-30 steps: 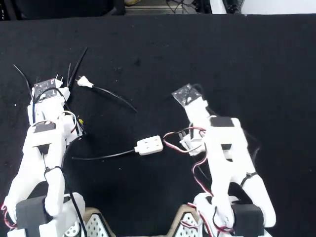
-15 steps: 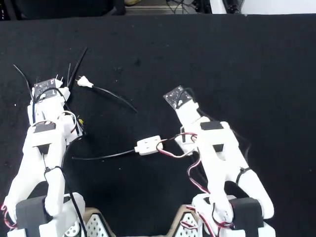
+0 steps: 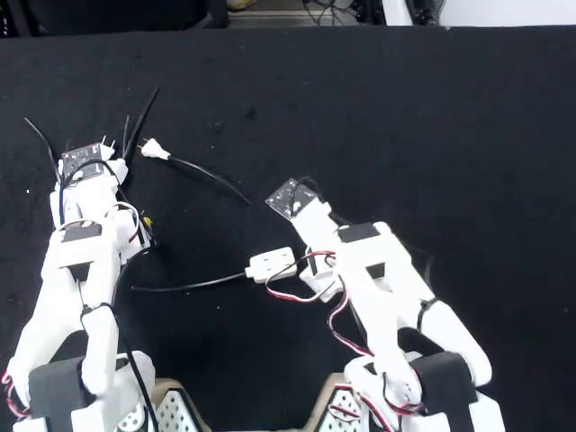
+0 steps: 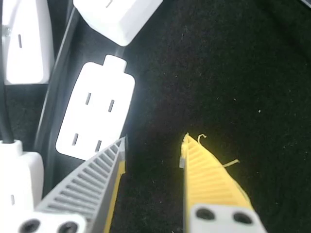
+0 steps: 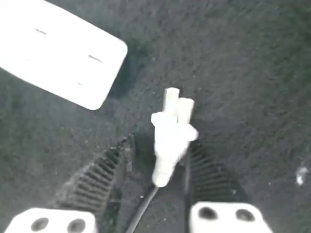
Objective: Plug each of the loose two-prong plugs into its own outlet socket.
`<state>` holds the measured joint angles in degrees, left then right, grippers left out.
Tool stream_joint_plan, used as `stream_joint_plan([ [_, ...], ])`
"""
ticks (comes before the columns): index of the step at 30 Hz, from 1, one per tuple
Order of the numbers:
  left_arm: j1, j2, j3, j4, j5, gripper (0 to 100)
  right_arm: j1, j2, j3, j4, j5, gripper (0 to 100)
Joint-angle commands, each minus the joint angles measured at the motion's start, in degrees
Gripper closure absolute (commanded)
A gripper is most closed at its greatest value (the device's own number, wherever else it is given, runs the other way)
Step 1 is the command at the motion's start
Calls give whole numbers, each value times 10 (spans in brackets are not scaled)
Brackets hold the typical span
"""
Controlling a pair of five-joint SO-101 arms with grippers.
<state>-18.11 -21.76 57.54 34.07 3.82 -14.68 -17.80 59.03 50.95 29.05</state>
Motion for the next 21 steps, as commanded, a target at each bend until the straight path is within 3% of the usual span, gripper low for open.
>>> stream_joint_plan([
  [1,-6,-20,-6,-9,2,816,-8,-5,-9,4,-5,991],
  [9,-6,-20,-6,-9,2,816,34,-5,-29,7,5,988],
  [16,-6,-20,-7,-9,2,816,178,-4,-195,91,226,988],
  [21,-6,-20,-7,-9,2,816,207,0,-327,159,331,988],
])
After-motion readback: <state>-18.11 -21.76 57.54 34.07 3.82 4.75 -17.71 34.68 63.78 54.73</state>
